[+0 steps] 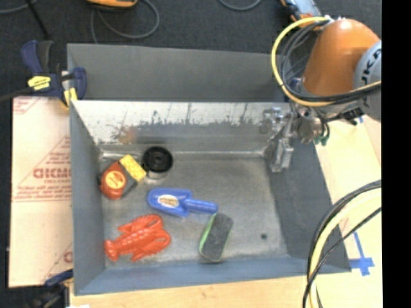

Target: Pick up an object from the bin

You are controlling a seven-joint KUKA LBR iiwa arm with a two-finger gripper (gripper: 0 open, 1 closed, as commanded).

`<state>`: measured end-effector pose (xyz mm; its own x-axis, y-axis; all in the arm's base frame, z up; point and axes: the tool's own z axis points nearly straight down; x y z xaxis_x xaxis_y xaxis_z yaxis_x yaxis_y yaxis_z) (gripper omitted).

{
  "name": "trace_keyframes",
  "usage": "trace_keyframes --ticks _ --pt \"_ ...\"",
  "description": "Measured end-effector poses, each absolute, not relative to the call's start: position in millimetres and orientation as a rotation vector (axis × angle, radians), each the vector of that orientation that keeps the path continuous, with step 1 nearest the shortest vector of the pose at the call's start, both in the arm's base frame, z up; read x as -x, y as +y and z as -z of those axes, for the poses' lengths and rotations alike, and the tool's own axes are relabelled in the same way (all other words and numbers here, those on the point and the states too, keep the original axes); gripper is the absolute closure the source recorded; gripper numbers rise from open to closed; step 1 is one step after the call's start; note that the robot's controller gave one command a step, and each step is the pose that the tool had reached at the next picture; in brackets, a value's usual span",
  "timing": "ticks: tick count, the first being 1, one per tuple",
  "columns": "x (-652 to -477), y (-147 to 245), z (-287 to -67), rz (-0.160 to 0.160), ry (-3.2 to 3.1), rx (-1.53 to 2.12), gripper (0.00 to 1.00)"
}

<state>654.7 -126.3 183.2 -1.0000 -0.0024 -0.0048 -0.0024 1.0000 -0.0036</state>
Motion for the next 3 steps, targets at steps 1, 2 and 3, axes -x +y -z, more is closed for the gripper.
trace_keyframes --ticks 1,2,3 --pt "-649.6 -92.1 -126.7 0.007 3.131 0.043 0.00" --pt "-635.1 -66.0 -79.6 -0.002 3.136 -0.075 0.00" --pt "-629.9 -62.2 -119.6 0.001 3.146 -0.013 0.00"
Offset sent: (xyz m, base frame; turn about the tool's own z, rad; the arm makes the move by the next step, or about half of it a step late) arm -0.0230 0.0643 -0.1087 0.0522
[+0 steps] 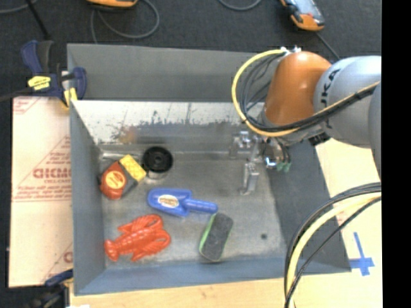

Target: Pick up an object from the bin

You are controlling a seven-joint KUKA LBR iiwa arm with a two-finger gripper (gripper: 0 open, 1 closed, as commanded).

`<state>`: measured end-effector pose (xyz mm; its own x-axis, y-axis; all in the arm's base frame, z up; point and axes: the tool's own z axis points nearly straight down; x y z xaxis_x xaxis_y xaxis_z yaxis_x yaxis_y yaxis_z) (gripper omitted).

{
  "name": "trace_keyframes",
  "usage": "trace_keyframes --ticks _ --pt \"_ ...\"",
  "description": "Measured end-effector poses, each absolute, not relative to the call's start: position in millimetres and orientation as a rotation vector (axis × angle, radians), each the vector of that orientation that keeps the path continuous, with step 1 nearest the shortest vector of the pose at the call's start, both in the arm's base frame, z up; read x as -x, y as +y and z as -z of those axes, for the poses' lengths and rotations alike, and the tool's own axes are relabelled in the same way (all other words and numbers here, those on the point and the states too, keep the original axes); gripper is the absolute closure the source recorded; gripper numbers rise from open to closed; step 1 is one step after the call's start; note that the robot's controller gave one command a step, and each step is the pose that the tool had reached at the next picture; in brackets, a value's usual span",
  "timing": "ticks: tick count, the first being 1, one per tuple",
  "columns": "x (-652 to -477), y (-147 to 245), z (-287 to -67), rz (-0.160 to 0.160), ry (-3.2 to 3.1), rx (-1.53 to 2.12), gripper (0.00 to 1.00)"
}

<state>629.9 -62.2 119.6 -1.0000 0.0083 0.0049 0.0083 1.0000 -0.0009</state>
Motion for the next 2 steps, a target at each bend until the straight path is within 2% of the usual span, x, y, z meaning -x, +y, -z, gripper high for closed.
trace_keyframes --ticks 1,2 --pt "-646.7 -17.7 -111.9 -0.003 -3.163 -0.004 0.00" --pt "-616.1 24.5 -75.4 -0.001 -3.133 -0.242 0.00"
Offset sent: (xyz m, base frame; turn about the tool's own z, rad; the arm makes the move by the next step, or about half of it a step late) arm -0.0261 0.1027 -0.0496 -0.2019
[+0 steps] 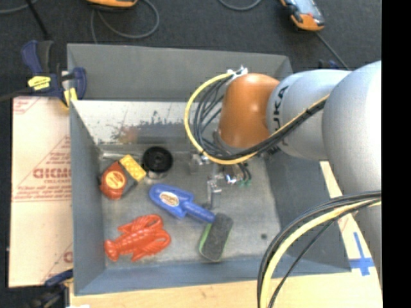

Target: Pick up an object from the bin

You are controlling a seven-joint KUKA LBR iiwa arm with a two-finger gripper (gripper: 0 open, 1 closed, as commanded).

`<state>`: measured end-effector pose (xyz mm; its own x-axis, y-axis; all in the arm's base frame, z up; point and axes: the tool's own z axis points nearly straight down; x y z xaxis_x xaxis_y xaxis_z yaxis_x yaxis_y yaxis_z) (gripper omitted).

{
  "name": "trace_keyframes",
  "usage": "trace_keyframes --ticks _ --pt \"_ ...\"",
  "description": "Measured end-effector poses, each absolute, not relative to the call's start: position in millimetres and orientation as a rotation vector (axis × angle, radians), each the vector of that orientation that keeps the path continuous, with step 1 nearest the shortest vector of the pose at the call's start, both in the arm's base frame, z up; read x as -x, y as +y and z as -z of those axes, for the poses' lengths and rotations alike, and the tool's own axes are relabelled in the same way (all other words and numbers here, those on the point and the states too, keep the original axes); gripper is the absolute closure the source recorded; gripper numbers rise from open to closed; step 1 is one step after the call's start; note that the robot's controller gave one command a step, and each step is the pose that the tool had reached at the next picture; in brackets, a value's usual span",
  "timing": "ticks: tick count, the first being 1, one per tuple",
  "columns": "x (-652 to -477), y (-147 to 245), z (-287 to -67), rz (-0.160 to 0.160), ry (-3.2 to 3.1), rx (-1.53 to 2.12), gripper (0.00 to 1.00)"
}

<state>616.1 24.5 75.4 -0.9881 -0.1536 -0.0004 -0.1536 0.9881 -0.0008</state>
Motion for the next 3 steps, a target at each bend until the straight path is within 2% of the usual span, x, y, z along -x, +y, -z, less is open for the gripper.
trace_keyframes --ticks 1,2,3 --pt "-600.7 26.1 -73.1 -0.007 3.134 0.176 0.00" --pt "-588.2 31.2 -100.6 0.002 3.142 -0.010 0.00" --pt "-554.0 43.6 -102.5 0.001 3.132 0.126 0.00"
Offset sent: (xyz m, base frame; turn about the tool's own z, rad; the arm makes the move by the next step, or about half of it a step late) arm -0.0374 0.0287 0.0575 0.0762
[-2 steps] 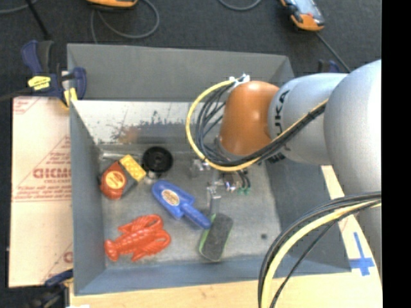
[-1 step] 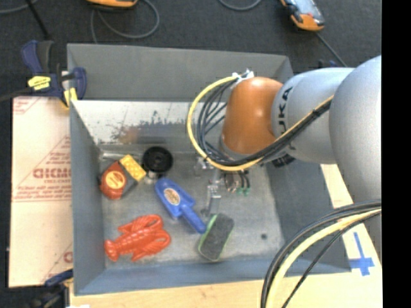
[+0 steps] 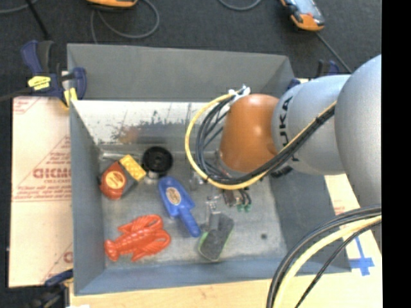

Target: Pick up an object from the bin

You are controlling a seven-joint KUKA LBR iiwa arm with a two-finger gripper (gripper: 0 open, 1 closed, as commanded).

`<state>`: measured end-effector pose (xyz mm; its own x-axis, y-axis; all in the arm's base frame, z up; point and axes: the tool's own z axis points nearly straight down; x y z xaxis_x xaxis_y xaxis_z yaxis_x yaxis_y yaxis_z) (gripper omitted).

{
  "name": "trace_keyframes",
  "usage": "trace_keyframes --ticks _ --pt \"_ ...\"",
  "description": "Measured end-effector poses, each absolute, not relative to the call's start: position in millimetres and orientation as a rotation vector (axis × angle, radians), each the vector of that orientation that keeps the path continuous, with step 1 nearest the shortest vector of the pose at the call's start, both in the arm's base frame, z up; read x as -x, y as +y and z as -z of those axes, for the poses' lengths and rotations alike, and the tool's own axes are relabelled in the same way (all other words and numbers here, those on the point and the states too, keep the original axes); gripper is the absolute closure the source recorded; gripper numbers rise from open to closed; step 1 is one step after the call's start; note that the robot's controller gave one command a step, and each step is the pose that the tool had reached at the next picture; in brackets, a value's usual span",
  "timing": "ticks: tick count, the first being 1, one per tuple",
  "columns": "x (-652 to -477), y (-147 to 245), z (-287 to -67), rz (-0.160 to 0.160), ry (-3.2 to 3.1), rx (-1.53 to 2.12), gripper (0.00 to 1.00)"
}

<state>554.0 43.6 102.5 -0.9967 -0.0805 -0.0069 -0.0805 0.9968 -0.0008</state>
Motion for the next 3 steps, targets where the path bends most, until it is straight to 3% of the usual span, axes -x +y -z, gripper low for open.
trace_keyframes --ticks 1,2,3 --pt "-538.9 0.7 -81.1 -0.005 3.138 0.013 0.00" --pt "-547.4 21.0 -129.8 0.003 3.145 -0.033 0.00" --pt "-586.4 29.5 -142.5 -0.007 3.118 -0.099 0.00"
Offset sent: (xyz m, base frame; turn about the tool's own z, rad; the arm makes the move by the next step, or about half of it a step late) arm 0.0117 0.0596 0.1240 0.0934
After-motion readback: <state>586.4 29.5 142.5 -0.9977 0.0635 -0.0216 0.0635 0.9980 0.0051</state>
